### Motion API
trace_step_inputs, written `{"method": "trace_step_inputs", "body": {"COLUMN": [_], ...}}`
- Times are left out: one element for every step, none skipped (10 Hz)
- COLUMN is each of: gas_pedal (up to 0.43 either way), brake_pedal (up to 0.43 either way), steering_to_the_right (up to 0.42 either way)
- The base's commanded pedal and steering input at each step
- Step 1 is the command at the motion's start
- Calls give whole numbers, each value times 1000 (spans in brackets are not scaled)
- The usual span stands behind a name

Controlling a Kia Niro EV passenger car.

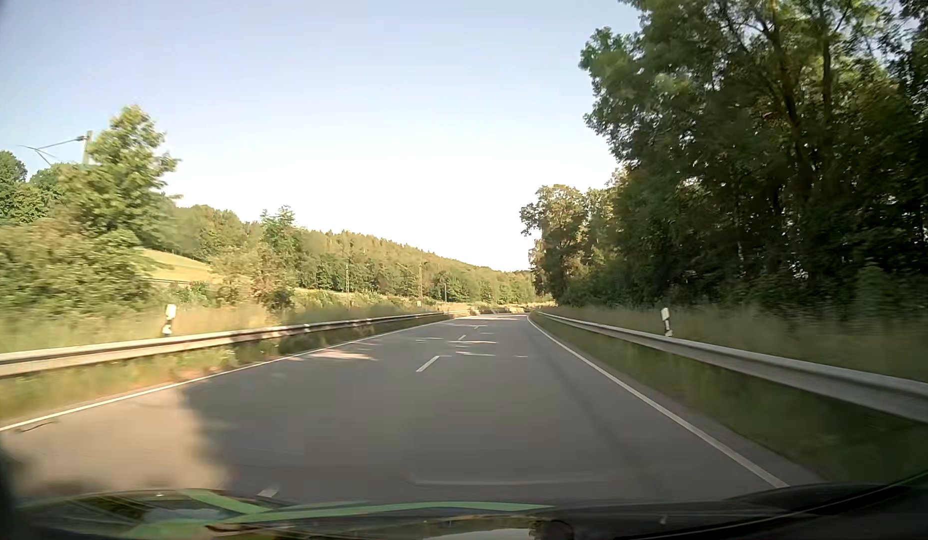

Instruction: Follow the waypoints while adhering to traffic rules and regulations

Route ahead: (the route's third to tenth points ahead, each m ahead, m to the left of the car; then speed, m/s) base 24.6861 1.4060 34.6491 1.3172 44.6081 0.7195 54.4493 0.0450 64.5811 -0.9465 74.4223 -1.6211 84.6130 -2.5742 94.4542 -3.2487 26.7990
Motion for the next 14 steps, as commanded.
{"method": "trace_step_inputs", "body": {"gas_pedal": [157,157,157,157,157,150,150,150,150,150,150,150,157,169], "brake_pedal": [0,0,0,0,0,0,0,0,0,0,0,0,0,0], "steering_to_the_right": [1,1,1,1,1,1,1,1,1,1,1,1,1,1]}}
